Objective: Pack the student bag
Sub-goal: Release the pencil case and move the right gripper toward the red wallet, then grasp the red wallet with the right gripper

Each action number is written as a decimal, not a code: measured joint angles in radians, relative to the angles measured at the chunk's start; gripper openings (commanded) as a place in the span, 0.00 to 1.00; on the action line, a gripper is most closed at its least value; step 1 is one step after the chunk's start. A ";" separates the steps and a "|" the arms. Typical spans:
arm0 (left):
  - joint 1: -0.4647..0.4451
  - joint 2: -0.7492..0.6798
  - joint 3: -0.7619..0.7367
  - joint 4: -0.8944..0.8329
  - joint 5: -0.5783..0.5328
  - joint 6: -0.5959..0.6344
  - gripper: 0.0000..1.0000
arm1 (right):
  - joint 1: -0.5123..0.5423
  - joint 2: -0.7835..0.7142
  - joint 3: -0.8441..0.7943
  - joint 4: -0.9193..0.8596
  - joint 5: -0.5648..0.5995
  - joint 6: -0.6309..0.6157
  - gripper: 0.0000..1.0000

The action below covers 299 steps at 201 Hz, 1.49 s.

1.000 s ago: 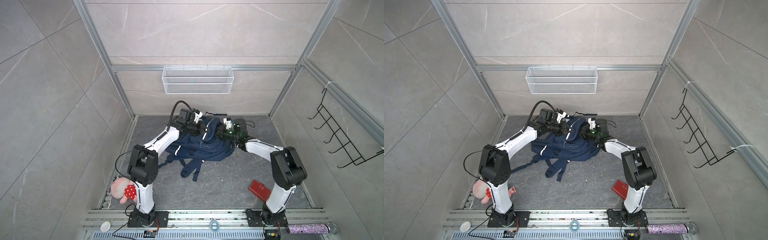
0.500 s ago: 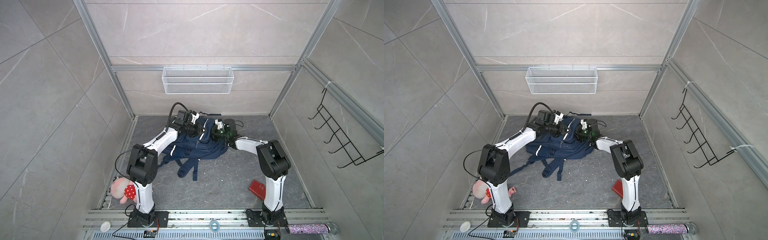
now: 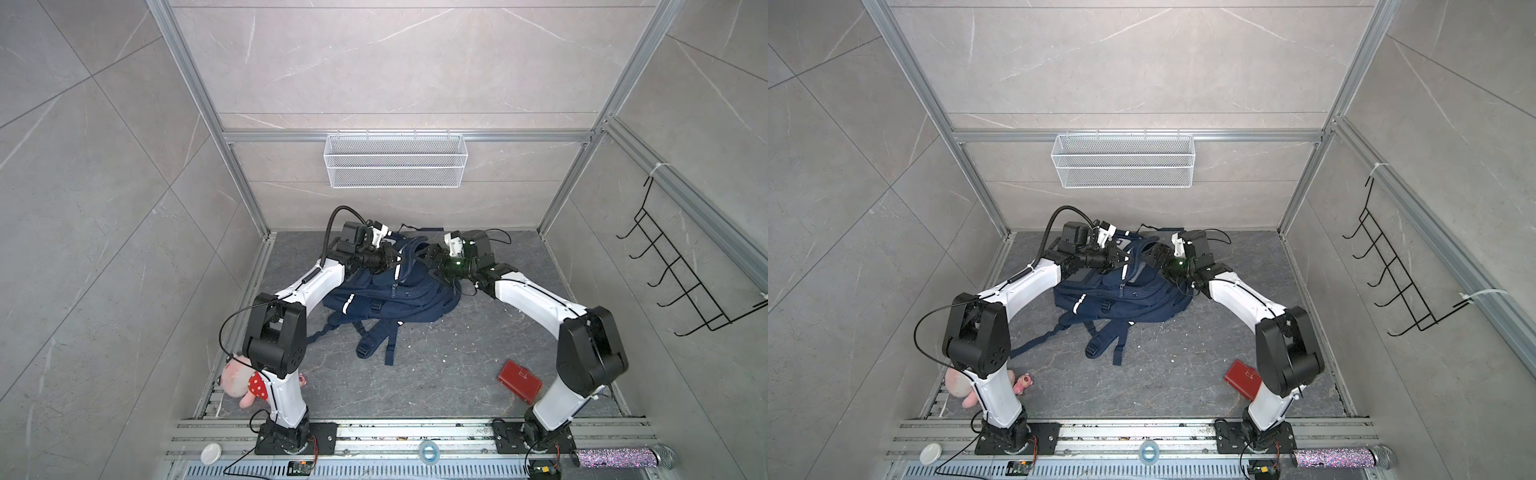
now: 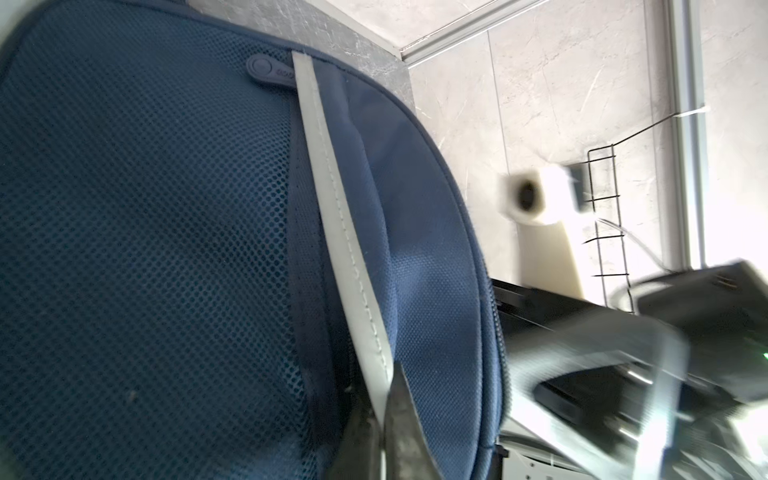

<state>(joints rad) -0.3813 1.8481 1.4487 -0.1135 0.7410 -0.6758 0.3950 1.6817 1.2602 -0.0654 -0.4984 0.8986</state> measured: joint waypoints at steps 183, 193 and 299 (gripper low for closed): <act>-0.410 -0.168 0.045 -0.373 -0.298 0.626 0.89 | -0.292 -0.407 -0.304 -1.025 0.524 -0.133 0.99; -0.436 -0.159 0.046 -0.388 -0.283 0.628 0.90 | -0.312 -0.372 -0.338 -1.012 0.529 -0.134 0.99; -0.480 -0.076 0.061 -0.436 -0.266 0.629 0.89 | -0.441 -0.282 -0.565 -0.770 0.480 -0.047 0.94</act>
<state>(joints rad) -0.8612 1.7718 1.5093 -0.5499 0.4751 -0.0471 -0.0456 1.4002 0.6949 -0.8356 -0.0181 0.8513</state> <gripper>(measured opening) 0.900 0.977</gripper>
